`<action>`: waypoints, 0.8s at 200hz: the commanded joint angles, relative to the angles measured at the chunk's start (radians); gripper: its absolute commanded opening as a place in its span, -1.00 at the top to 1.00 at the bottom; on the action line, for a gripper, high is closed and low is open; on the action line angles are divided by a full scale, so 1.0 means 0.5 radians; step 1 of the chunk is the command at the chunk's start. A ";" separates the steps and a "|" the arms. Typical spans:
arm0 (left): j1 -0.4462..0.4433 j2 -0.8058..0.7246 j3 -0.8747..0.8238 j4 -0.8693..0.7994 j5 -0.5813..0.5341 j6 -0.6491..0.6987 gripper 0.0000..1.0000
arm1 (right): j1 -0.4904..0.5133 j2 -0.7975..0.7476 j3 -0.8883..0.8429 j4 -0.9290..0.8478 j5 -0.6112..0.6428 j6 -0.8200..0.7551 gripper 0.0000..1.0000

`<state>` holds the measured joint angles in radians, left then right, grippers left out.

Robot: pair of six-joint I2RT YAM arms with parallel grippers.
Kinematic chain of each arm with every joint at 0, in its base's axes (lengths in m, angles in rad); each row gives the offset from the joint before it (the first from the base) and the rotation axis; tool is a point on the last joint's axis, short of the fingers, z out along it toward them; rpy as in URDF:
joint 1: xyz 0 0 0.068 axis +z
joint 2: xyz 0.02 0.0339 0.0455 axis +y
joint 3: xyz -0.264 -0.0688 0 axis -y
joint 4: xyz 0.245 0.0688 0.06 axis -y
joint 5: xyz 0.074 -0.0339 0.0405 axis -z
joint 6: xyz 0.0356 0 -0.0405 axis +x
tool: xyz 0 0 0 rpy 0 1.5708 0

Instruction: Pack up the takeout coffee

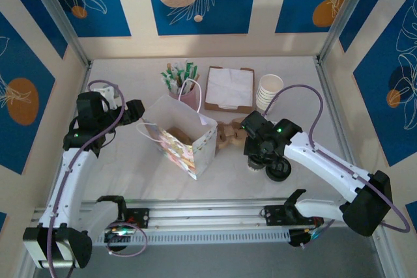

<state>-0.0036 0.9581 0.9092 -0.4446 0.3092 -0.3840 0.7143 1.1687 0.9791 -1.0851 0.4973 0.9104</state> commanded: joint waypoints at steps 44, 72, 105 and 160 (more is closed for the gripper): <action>0.025 -0.012 -0.024 0.024 -0.002 -0.005 -0.59 | 0.013 0.007 -0.085 0.024 0.012 0.071 -0.54; 0.026 -0.013 -0.027 0.023 -0.006 -0.002 -0.59 | 0.013 0.017 -0.110 0.062 -0.004 0.065 -0.54; 0.026 -0.007 -0.030 0.019 -0.015 0.001 -0.59 | 0.010 0.047 -0.123 0.099 0.000 0.060 -0.50; 0.026 -0.002 -0.030 0.018 -0.016 0.001 -0.59 | 0.010 0.078 -0.136 0.124 -0.025 0.075 -0.39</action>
<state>-0.0036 0.9581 0.9073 -0.4419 0.3092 -0.3840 0.7143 1.1786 0.9459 -1.0260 0.5018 0.9184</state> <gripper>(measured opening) 0.793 0.714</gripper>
